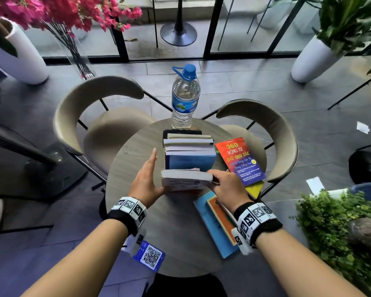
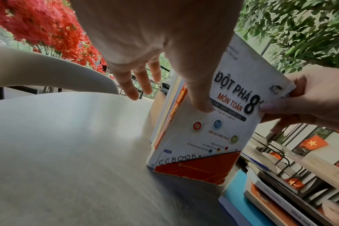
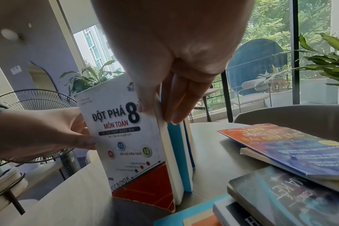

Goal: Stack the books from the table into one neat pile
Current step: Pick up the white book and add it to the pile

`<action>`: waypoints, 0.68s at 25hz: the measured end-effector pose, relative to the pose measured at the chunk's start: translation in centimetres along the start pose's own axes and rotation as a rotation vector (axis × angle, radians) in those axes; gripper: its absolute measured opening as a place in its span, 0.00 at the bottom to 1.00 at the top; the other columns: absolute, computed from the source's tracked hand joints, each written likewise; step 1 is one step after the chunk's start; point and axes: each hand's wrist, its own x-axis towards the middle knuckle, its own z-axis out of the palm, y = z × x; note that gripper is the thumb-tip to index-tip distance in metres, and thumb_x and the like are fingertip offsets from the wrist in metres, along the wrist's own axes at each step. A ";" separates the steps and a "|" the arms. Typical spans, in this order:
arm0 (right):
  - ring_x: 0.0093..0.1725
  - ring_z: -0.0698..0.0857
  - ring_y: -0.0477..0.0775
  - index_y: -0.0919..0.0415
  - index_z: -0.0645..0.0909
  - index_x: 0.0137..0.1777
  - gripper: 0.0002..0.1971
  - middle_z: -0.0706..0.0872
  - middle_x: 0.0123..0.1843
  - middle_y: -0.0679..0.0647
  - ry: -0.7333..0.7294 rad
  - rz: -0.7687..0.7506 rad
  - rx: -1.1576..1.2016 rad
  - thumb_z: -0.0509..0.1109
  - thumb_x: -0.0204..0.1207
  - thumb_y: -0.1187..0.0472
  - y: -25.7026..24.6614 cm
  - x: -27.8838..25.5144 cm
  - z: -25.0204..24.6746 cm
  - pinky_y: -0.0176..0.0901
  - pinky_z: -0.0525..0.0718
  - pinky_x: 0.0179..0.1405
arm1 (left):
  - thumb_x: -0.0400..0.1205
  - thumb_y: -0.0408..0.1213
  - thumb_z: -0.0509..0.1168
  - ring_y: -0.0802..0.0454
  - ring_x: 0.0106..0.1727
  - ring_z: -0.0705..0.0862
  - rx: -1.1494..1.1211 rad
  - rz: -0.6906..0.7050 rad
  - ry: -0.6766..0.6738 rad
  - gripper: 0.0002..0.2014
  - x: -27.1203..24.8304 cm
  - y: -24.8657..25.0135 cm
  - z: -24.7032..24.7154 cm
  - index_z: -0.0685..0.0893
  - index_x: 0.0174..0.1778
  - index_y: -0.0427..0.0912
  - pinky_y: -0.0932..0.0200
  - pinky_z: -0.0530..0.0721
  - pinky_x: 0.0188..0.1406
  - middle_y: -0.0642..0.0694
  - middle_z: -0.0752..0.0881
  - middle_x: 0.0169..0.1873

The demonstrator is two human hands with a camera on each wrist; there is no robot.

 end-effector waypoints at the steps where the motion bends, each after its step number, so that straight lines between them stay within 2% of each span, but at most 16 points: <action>1: 0.49 0.90 0.56 0.52 0.89 0.59 0.12 0.94 0.49 0.51 0.007 0.025 0.017 0.80 0.76 0.57 -0.1 0.0 -0.2 0.43 0.83 0.45 | 0.64 0.46 0.87 0.51 0.81 0.72 0.015 0.003 -0.051 0.68 0.4 0.4 -0.3 0.40 0.87 0.67 0.48 0.74 0.79 0.50 0.70 0.83; 3: 0.46 0.88 0.55 0.57 0.90 0.57 0.16 0.93 0.47 0.54 0.006 0.072 0.032 0.80 0.75 0.48 -0.2 0.0 -0.6 0.41 0.78 0.42 | 0.64 0.45 0.87 0.49 0.84 0.70 0.023 0.036 -0.108 0.72 1.4 0.9 -0.6 0.34 0.86 0.68 0.46 0.74 0.80 0.53 0.68 0.85; 5: 0.45 0.86 0.54 0.60 0.89 0.55 0.22 0.93 0.47 0.56 -0.012 0.125 0.049 0.79 0.73 0.42 -0.4 -0.1 -0.7 0.43 0.78 0.42 | 0.64 0.44 0.87 0.50 0.82 0.72 0.025 0.069 -0.129 0.72 2.3 0.9 -0.5 0.33 0.86 0.67 0.45 0.76 0.78 0.55 0.71 0.84; 6: 0.47 0.87 0.55 0.59 0.89 0.57 0.23 0.93 0.48 0.56 -0.017 0.158 0.074 0.79 0.72 0.40 -0.3 -0.2 -0.6 0.45 0.81 0.44 | 0.65 0.44 0.87 0.51 0.81 0.74 0.024 0.073 -0.132 0.72 2.7 0.8 -0.4 0.33 0.86 0.67 0.44 0.78 0.77 0.54 0.74 0.82; 8: 0.54 0.88 0.53 0.57 0.87 0.64 0.28 0.92 0.54 0.54 -0.011 0.244 0.138 0.81 0.70 0.40 0.3 -0.1 0.0 0.48 0.86 0.55 | 0.66 0.44 0.86 0.52 0.80 0.75 0.003 0.087 -0.127 0.70 3.3 0.4 -0.2 0.35 0.86 0.67 0.42 0.79 0.76 0.55 0.75 0.80; 9: 0.57 0.88 0.52 0.55 0.84 0.70 0.33 0.91 0.59 0.54 -0.006 0.292 0.175 0.83 0.68 0.41 0.8 0.0 0.4 0.51 0.87 0.60 | 0.66 0.44 0.86 0.53 0.81 0.73 -0.001 0.097 -0.124 0.69 3.4 0.2 -0.1 0.37 0.87 0.66 0.41 0.78 0.76 0.57 0.74 0.81; 11: 0.66 0.85 0.51 0.50 0.71 0.82 0.47 0.85 0.71 0.52 -0.026 0.368 0.237 0.87 0.63 0.43 2.0 0.5 1.0 0.55 0.85 0.67 | 0.67 0.43 0.85 0.53 0.82 0.72 0.019 0.112 -0.118 0.67 3.5 -0.1 0.0 0.40 0.88 0.64 0.42 0.78 0.76 0.58 0.71 0.82; 13: 0.74 0.78 0.52 0.42 0.58 0.87 0.60 0.76 0.80 0.50 -0.093 0.376 0.350 0.90 0.58 0.44 2.5 1.4 1.2 0.58 0.80 0.74 | 0.67 0.43 0.85 0.53 0.80 0.73 0.031 0.119 -0.111 0.65 3.6 -0.2 0.0 0.43 0.89 0.63 0.43 0.79 0.74 0.58 0.72 0.81; 14: 0.77 0.76 0.53 0.39 0.56 0.87 0.62 0.74 0.81 0.48 -0.120 0.353 0.424 0.90 0.56 0.45 2.6 2.0 1.4 0.60 0.78 0.75 | 0.68 0.43 0.85 0.53 0.79 0.73 0.033 0.126 -0.104 0.63 3.7 -0.3 0.1 0.46 0.89 0.62 0.44 0.79 0.73 0.57 0.73 0.80; 15: 0.77 0.76 0.52 0.37 0.57 0.85 0.61 0.75 0.80 0.47 -0.138 0.323 0.475 0.91 0.55 0.45 2.5 2.6 1.4 0.61 0.78 0.75 | 0.68 0.42 0.85 0.54 0.78 0.74 0.036 0.139 -0.090 0.60 3.8 -0.3 0.1 0.50 0.89 0.61 0.43 0.79 0.73 0.56 0.74 0.78; 17: 0.72 0.81 0.48 0.37 0.67 0.79 0.52 0.83 0.72 0.43 -0.172 0.262 0.509 0.91 0.56 0.49 2.3 3.7 1.7 0.61 0.81 0.73 | 0.67 0.41 0.85 0.56 0.76 0.74 0.029 0.166 -0.065 0.56 4.0 -0.5 0.1 0.59 0.87 0.57 0.43 0.79 0.74 0.56 0.75 0.76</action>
